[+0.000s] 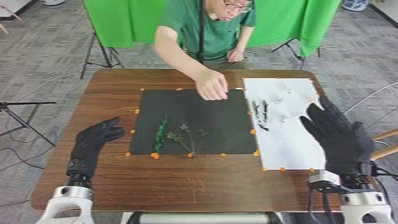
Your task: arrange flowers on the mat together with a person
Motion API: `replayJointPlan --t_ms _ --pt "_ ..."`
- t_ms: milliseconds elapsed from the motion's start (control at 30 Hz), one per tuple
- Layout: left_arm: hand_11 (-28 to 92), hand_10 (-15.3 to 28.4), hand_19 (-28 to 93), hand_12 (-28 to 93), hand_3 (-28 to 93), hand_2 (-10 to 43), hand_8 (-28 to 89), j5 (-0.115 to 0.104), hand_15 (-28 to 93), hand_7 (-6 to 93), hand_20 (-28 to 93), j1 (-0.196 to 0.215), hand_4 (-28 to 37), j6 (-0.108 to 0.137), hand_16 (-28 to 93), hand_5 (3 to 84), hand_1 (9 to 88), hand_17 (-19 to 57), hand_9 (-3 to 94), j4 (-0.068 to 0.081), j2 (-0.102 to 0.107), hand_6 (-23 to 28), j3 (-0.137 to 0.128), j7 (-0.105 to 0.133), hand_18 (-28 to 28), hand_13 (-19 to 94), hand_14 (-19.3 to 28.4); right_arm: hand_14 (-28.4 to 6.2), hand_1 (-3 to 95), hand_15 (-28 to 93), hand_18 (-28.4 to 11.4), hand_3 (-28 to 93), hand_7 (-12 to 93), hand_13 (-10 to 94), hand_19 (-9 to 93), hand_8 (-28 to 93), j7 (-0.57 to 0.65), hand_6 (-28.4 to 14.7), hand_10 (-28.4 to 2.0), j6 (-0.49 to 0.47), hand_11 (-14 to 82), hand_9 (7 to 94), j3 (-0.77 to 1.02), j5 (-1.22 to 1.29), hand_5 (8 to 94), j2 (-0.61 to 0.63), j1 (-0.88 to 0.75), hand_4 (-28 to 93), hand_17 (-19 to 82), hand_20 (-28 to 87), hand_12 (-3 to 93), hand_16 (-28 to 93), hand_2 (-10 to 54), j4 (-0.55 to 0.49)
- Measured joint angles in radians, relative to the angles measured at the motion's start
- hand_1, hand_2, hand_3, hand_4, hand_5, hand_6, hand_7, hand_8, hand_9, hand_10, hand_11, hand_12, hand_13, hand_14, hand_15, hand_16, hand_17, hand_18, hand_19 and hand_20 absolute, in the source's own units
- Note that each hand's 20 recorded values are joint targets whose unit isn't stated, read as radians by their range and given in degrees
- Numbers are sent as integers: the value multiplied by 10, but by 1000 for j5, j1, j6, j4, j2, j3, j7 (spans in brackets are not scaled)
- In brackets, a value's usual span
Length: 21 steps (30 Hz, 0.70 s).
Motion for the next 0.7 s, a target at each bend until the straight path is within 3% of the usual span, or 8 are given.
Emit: replayJointPlan --t_ms 300,500,700 --pt "207 154 113 148 669 70 -60 1 225 116 183 3 -237 -2 -12 518 267 125 534 -2 -1 47 0 0 120 461 186 -90 19 73 -134 712 52 227 4 -78 -15 -25 -135 -12 25 340 25 -15 330 3 2 -244 133 208 84 21 -95 0" --pt "207 155 113 148 670 70 -60 2 225 116 183 5 -236 -2 -12 518 266 125 534 -4 -2 48 0 0 120 461 185 -102 -1 77 -131 689 23 235 7 -74 -18 -75 -154 -18 26 347 36 -33 347 3 5 -277 142 207 88 15 -95 0" --pt "206 155 113 149 670 69 -59 2 225 115 182 4 -236 -3 -12 518 266 126 534 -4 -2 48 1 0 120 461 186 -110 1 78 -130 676 12 240 9 -72 -22 -99 -168 -17 26 351 37 -54 355 2 6 -282 154 211 89 14 -95 -1"
